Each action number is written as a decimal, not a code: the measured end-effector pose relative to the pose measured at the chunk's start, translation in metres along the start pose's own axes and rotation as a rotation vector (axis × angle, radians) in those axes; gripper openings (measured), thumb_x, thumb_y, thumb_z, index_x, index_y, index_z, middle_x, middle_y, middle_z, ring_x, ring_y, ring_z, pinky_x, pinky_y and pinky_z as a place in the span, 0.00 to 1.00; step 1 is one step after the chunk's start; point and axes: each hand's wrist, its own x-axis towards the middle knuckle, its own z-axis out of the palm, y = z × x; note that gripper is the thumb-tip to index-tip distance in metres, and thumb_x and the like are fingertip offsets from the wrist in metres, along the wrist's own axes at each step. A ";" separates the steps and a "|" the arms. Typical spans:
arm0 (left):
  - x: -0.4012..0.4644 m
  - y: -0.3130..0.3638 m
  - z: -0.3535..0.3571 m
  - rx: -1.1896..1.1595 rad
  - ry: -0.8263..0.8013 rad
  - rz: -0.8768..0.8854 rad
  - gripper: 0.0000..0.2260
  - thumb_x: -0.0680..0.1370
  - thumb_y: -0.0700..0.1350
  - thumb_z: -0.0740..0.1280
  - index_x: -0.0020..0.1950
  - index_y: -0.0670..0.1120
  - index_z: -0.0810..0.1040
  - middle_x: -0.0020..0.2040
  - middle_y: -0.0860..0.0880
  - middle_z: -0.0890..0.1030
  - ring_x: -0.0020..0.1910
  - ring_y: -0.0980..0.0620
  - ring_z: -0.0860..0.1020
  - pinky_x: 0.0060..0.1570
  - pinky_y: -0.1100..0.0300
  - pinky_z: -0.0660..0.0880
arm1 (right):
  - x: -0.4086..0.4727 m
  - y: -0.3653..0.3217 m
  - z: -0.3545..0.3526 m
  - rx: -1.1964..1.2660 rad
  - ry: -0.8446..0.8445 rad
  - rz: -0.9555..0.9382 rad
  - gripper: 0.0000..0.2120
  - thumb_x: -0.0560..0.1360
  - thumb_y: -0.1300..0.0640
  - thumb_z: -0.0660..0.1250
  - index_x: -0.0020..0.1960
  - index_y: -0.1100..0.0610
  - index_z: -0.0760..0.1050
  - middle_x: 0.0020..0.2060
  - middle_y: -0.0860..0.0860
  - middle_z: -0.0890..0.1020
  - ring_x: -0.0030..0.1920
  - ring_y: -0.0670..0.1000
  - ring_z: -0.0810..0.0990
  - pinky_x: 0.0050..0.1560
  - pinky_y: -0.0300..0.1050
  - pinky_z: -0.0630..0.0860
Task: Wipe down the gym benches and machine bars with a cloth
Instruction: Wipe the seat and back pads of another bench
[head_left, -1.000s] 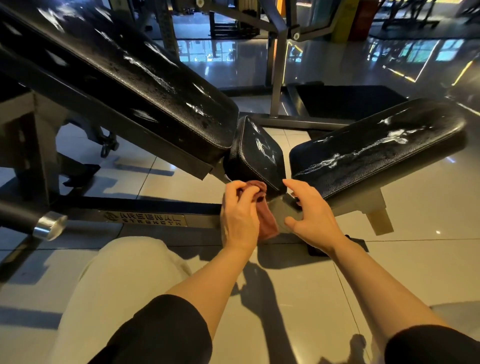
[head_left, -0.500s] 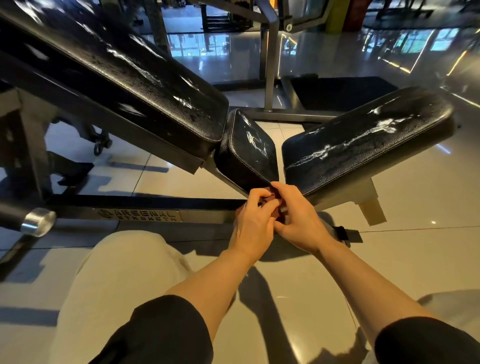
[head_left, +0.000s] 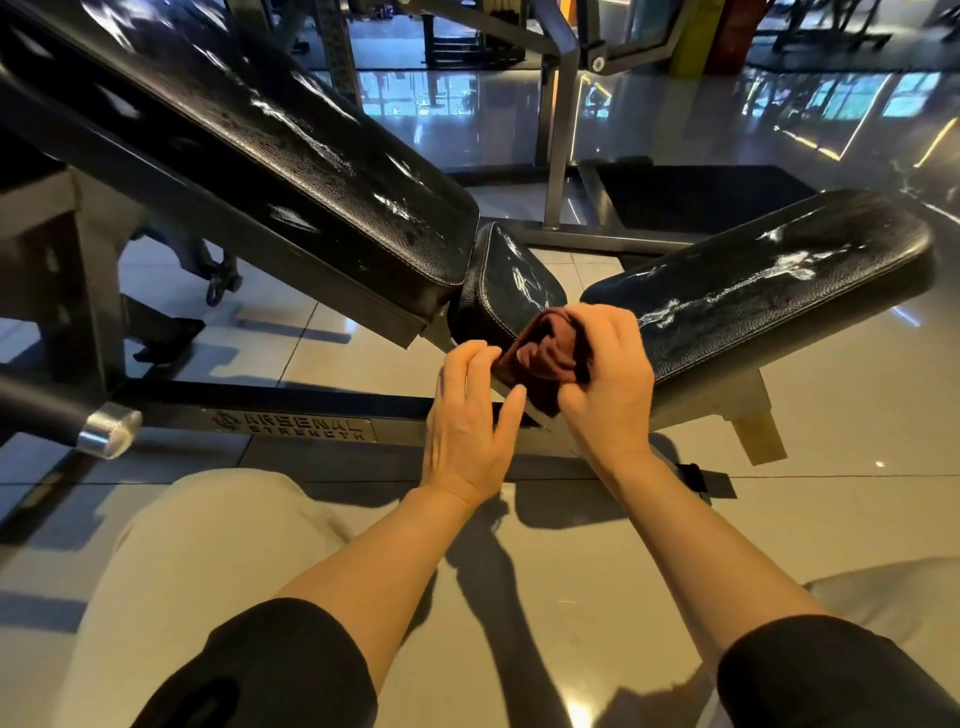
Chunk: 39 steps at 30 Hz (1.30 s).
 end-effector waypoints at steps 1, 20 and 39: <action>0.000 -0.001 -0.001 0.009 -0.005 -0.011 0.21 0.80 0.51 0.56 0.66 0.38 0.71 0.63 0.41 0.71 0.61 0.49 0.71 0.61 0.71 0.62 | 0.003 -0.002 0.004 0.000 -0.058 -0.036 0.25 0.66 0.67 0.68 0.63 0.59 0.75 0.59 0.55 0.74 0.57 0.47 0.73 0.53 0.27 0.69; -0.009 -0.020 -0.014 0.255 -0.420 -0.048 0.31 0.78 0.40 0.66 0.78 0.46 0.57 0.79 0.48 0.51 0.76 0.50 0.53 0.71 0.50 0.63 | -0.045 0.030 0.022 -0.411 -0.317 0.092 0.19 0.67 0.66 0.76 0.56 0.62 0.79 0.55 0.59 0.75 0.53 0.58 0.73 0.45 0.43 0.70; 0.070 -0.014 -0.155 0.325 -0.051 -0.154 0.22 0.77 0.39 0.65 0.72 0.44 0.68 0.74 0.48 0.63 0.74 0.50 0.58 0.68 0.57 0.63 | 0.054 -0.106 0.042 -0.332 -0.258 -0.462 0.33 0.61 0.70 0.77 0.64 0.60 0.75 0.57 0.60 0.75 0.55 0.59 0.76 0.43 0.49 0.81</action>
